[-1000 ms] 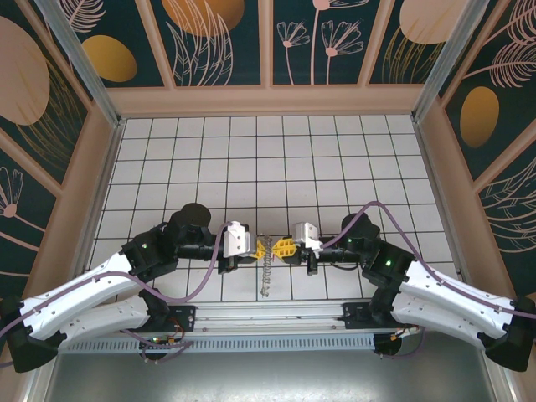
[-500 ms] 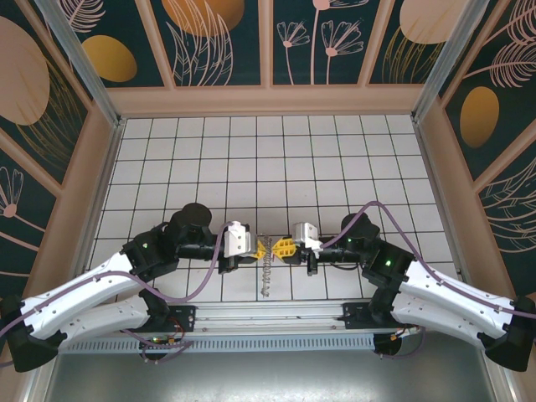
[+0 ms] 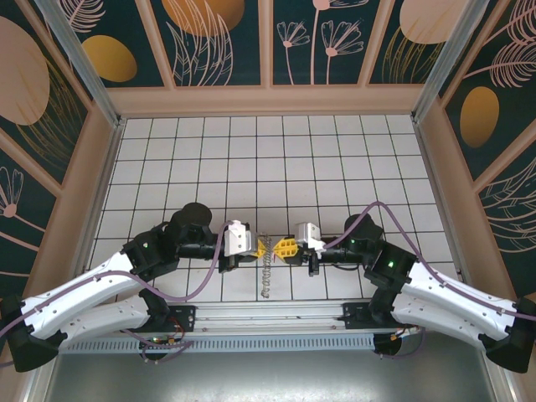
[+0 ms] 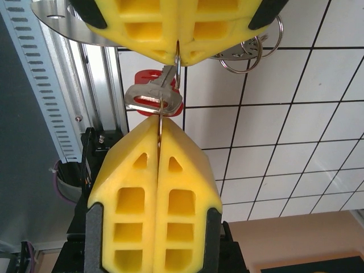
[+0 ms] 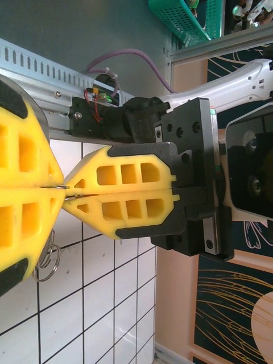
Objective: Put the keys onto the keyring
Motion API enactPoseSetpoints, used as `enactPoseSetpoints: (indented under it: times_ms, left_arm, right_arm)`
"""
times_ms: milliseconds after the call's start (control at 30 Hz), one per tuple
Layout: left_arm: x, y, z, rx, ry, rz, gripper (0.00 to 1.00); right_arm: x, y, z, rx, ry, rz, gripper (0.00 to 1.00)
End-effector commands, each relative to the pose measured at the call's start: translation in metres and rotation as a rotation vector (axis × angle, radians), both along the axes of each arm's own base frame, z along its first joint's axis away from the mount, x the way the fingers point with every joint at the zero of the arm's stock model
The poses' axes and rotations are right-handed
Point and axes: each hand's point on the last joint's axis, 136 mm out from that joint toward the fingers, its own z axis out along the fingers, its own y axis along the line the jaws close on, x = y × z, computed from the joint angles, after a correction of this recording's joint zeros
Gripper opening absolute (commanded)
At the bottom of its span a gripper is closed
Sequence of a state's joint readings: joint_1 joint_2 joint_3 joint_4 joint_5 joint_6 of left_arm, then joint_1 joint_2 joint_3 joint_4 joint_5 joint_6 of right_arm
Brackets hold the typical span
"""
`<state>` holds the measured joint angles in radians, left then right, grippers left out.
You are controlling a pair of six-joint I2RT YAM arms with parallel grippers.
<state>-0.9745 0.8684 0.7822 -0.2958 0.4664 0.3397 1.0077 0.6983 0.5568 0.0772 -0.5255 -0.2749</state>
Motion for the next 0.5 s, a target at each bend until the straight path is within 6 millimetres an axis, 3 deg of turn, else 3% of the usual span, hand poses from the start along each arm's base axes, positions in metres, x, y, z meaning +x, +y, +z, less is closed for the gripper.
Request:
enactPoseSetpoints:
  times_ms: [0,467]
  left_arm:
    - [0.0007,-0.002,0.0232,-0.059,-0.05,-0.006,0.0]
    - [-0.0031,-0.0016,0.0271,-0.072,-0.048,-0.022,0.0]
  right_arm:
    - [-0.0043,-0.0018,0.0111,0.027,0.01,0.012,0.0]
    - [0.0022,0.0012,0.0069,0.012,0.007,-0.014,0.0]
